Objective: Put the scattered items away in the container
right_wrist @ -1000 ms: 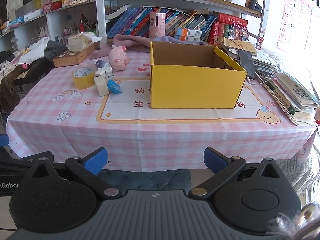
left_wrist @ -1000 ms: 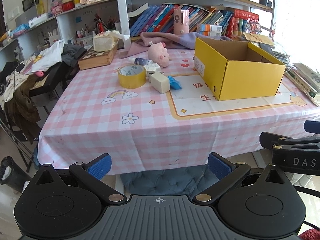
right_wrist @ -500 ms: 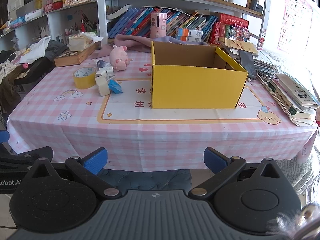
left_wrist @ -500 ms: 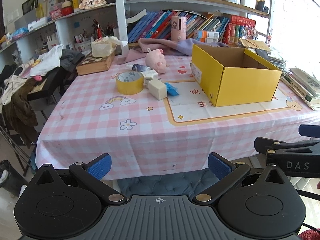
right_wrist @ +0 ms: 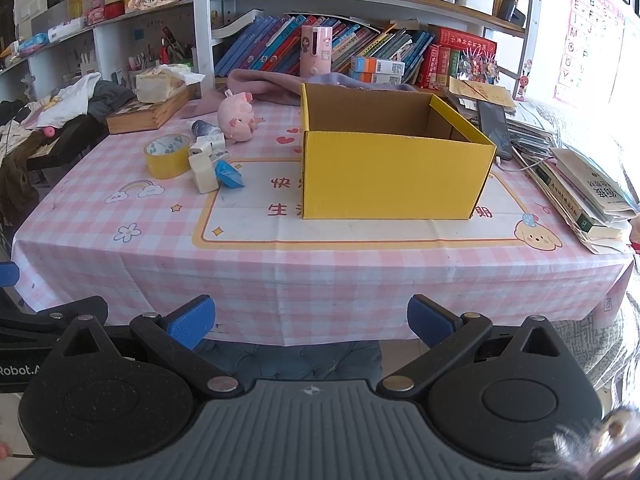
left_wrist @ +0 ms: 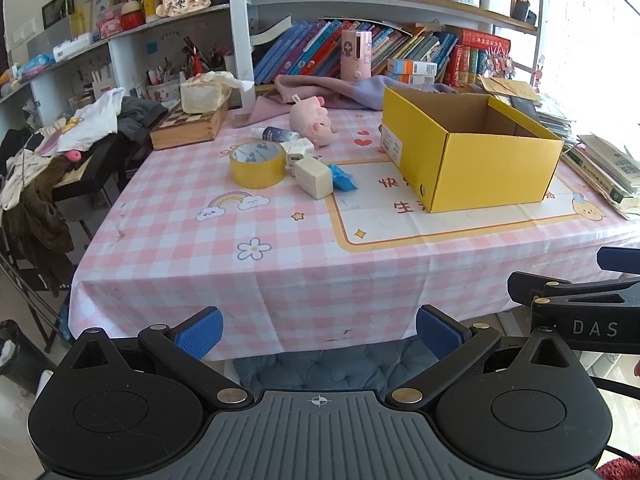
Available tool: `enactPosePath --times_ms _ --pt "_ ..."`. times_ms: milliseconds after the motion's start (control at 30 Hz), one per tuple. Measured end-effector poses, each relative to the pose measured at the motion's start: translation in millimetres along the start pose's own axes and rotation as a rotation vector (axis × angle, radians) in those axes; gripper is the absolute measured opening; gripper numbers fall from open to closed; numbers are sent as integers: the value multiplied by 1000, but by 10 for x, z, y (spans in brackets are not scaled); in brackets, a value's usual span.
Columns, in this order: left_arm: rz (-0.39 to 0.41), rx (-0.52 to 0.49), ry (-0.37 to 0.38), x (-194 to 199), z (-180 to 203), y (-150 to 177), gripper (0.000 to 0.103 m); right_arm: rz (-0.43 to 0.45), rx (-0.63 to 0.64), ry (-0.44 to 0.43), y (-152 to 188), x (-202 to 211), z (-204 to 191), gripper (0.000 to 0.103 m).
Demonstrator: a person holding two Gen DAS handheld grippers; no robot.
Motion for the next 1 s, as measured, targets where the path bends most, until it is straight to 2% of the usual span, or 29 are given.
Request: enactPosePath --times_ms 300,1000 --pt "-21 14 21 -34 -9 6 103 -2 0 1 -7 -9 -2 103" --pt "-36 6 -8 -62 -35 -11 103 0 5 0 -11 -29 -15 103"
Point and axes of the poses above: each gripper's, at about its wrist camera, not at the fingertips, and x roughly against the way its jaws point, z to its right, y to its underside, the point moved 3 cm from there along -x, roughly the way its jaws point, and after that the axes turned 6 degrees about -x, right-handed, at the moved point
